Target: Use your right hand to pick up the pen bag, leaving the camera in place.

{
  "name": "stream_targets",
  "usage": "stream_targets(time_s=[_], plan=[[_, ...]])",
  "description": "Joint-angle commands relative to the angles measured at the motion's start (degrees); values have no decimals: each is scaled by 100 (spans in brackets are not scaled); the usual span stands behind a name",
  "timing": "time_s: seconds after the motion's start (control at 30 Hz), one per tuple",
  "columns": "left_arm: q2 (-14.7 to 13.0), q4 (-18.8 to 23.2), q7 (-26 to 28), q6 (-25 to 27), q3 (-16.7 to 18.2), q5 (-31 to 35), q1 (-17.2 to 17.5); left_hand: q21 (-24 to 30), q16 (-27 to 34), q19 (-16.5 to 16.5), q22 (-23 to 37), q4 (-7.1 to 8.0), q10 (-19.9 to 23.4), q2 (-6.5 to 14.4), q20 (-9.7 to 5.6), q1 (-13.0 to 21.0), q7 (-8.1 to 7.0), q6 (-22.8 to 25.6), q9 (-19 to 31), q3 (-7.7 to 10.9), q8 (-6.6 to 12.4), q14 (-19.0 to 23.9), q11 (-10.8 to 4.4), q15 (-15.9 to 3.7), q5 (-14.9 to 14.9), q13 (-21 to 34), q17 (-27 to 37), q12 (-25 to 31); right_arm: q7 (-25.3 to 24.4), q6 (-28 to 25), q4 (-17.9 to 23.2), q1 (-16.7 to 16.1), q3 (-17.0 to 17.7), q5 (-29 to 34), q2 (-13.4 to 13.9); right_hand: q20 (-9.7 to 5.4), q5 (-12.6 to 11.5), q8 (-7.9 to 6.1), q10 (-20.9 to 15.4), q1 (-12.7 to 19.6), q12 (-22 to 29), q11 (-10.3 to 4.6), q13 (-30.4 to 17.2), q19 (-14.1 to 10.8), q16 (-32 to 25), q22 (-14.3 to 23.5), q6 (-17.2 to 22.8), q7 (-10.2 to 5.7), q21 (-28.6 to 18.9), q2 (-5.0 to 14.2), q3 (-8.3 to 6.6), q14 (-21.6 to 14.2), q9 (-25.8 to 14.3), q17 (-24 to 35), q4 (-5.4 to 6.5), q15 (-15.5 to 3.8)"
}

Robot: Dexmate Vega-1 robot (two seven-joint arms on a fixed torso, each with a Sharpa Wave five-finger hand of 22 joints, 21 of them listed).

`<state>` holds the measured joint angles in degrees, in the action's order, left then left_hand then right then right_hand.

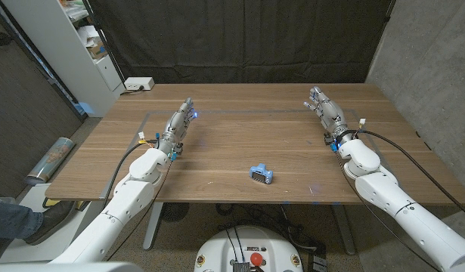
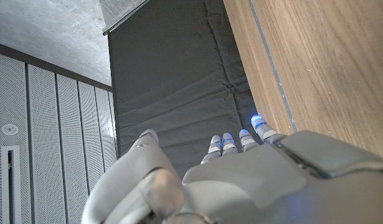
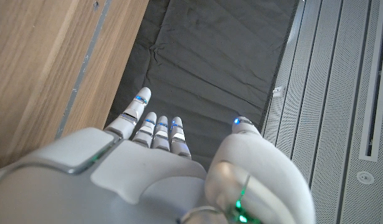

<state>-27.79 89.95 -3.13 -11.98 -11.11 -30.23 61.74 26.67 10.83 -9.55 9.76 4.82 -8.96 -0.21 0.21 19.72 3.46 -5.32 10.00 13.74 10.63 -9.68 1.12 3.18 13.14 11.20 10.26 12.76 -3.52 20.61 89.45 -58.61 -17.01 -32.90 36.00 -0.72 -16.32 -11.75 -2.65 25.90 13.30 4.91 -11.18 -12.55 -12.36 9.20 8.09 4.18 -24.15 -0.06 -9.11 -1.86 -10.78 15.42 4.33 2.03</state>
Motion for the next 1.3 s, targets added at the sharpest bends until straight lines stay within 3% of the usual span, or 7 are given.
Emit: stream_targets(time_s=[0.03,1.3], plan=[[-88,136,20,-2,24,3,82,-51,16,-568,6,-40,7,20,26,27,-24,32,29,9,31,-84,-33,-5,9,3,21,-10,-207,-13,216,-139,73,223,114,11,-36,21,-15,56,-1,-1,-13,-50,-35,30,6,-31,15,7,-14,-6,-17,3,-26,15],[-160,42,-110,40,-51,11,-46,-167,26,-545,9,-69,45,35,56,25,-32,94,29,-19,39,-52,-54,-31,1,-4,19,-18,-804,-95,545,-308,250,1170,314,10,-63,13,-128,137,-24,-50,-6,-102,-43,32,59,-73,131,20,-30,-97,-17,-63,-102,-43]])
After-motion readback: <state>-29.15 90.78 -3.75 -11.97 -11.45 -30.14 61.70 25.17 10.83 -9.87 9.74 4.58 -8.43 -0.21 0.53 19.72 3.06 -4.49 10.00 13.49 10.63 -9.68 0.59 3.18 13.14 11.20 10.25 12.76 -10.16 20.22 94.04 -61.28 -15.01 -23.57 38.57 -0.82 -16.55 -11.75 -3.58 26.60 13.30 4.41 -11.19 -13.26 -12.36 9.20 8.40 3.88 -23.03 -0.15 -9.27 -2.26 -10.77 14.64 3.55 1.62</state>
